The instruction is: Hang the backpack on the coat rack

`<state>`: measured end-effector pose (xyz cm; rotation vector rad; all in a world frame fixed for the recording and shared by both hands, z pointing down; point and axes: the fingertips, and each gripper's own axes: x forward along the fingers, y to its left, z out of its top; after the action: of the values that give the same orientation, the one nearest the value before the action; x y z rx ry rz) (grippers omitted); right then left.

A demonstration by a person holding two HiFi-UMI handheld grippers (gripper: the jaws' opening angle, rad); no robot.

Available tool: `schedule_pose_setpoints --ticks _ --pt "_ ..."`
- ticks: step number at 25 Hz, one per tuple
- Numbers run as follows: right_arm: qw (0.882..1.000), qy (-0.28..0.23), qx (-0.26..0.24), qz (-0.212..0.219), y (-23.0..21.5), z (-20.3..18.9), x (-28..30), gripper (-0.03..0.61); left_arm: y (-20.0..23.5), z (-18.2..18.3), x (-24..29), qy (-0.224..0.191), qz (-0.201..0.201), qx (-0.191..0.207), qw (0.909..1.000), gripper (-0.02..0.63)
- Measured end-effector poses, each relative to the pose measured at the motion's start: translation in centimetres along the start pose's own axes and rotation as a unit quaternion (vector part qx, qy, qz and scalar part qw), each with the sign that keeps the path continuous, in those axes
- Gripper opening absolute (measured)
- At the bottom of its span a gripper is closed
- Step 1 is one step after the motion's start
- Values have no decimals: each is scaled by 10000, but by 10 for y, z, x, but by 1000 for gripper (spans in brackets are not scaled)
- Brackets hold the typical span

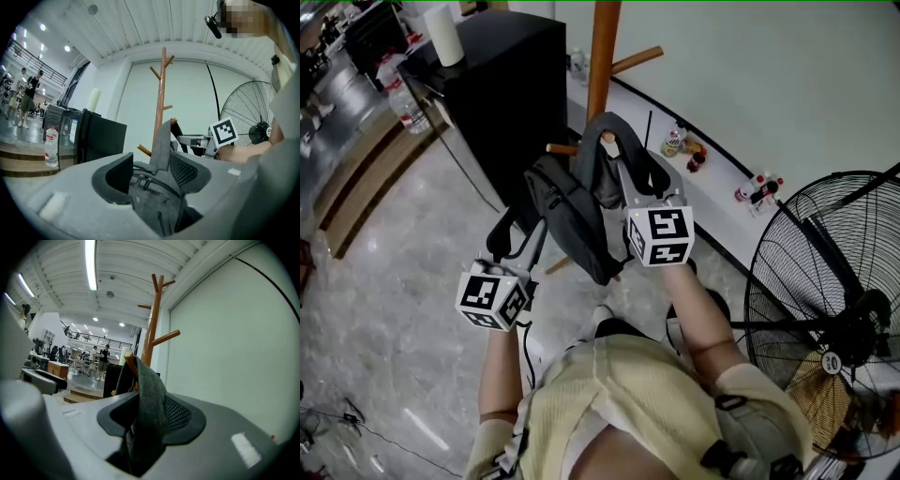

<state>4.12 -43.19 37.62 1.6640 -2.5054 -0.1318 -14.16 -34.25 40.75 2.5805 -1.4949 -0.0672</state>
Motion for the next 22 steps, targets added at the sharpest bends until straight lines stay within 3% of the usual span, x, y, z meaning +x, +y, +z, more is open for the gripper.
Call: schedule_pose_setpoints --ticks 6,11,14,22 --pt "10000 50 82 6 -3 -3 -9 152 0 31 -1 -344 1 -5 9994 241" --pt "9998 41 158 73 -1 -1 -19 152 2 48 -3 -481 -20 -245 9985 239" --pt "9997 33 209 127 2 -1 -25 149 5 56 -4 -543 23 -311 9980 200" --pt "9988 -76 454 171 7 5 -43 100 -8 52 0 -241 -57 -152 9996 153"
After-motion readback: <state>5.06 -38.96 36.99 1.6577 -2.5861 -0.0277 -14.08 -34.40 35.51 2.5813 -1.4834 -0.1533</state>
